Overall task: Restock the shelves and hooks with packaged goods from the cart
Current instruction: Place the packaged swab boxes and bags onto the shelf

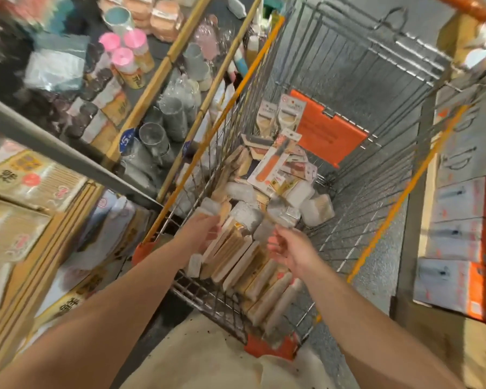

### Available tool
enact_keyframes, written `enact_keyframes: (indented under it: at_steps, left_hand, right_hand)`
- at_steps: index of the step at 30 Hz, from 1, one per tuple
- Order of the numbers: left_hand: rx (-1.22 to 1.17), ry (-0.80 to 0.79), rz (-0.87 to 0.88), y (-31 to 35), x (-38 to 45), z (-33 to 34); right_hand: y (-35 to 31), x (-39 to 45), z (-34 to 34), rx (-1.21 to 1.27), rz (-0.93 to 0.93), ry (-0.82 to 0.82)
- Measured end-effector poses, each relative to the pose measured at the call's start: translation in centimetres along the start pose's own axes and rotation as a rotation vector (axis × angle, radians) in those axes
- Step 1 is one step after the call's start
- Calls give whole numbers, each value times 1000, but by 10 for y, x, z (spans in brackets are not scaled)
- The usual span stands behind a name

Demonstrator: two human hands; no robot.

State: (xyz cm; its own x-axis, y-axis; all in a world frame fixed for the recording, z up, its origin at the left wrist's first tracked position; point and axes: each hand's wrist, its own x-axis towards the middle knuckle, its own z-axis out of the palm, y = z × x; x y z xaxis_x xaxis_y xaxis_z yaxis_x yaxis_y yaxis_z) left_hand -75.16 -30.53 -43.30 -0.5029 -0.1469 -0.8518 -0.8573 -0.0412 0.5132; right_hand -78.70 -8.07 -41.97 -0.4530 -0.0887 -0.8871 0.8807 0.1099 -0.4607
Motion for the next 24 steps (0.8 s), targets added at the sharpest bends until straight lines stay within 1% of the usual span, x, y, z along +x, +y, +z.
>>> enact_keyframes:
  at_steps: [2,4,6,9,11,13,14,17,19,22,24]
  left_hand:
    - [-11,-14,-39,4,17,6]
    - [-3,-47,-58,10,30,16]
    - [-25,-81,-81,12,41,24]
    - [-63,-83,-114,7,54,27]
    - [-61,-99,-137,1,57,29]
    - [-59,-125,-177,-5,57,32]
    - [-49,-128,-195,-6,56,33]
    - [-29,-122,-263,-10,57,33]
    - [-41,-96,-284,-14,60,30]
    - [-7,-93,-262,-20,61,25]
    - [0,-97,-239,-21,61,22]
  right_hand:
    - [0,20,0,22,62,123]
    - [3,41,-4,29,101,204]
    - [7,60,-9,-11,107,265]
    - [14,95,-22,15,137,336]
    - [22,121,-30,21,207,313]
    - [34,144,-34,77,263,232]
    - [26,135,-24,90,270,198]
    - [29,143,-18,98,310,116]
    - [36,149,-16,108,337,120]
    - [38,147,-14,106,314,212]
    - [39,145,-17,138,307,206]
